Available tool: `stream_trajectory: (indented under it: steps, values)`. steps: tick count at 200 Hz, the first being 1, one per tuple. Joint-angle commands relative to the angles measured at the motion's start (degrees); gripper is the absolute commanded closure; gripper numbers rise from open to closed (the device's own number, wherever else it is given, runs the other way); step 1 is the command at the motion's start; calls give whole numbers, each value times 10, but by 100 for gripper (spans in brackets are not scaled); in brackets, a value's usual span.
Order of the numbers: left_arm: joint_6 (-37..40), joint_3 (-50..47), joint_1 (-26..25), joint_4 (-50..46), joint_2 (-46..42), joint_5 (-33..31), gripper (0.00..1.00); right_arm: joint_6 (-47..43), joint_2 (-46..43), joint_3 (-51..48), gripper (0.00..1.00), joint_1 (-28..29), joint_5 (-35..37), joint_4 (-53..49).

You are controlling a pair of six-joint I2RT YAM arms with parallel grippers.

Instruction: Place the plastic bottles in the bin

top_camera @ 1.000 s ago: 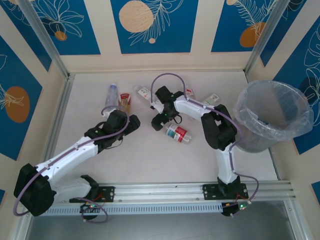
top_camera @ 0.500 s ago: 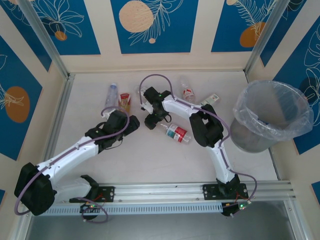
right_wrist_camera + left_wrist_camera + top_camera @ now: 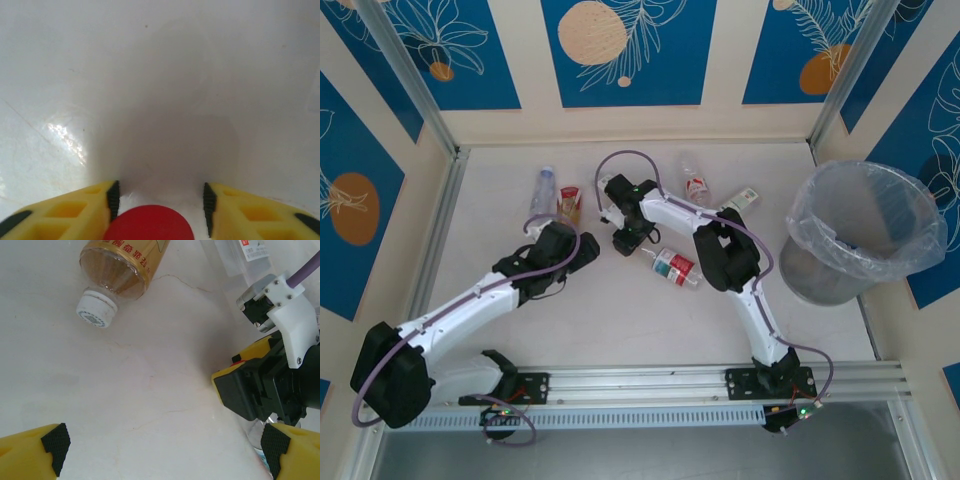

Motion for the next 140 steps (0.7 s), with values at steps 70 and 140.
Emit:
stream_trajectory:
  steps: [70,140]
  values:
    - [49,30,11,-11,22,23,1,32,-76,-28,88,2,18,44]
    - [74,20,11,38,34,73,1,109,-209,-159,100,-16,-2,134]
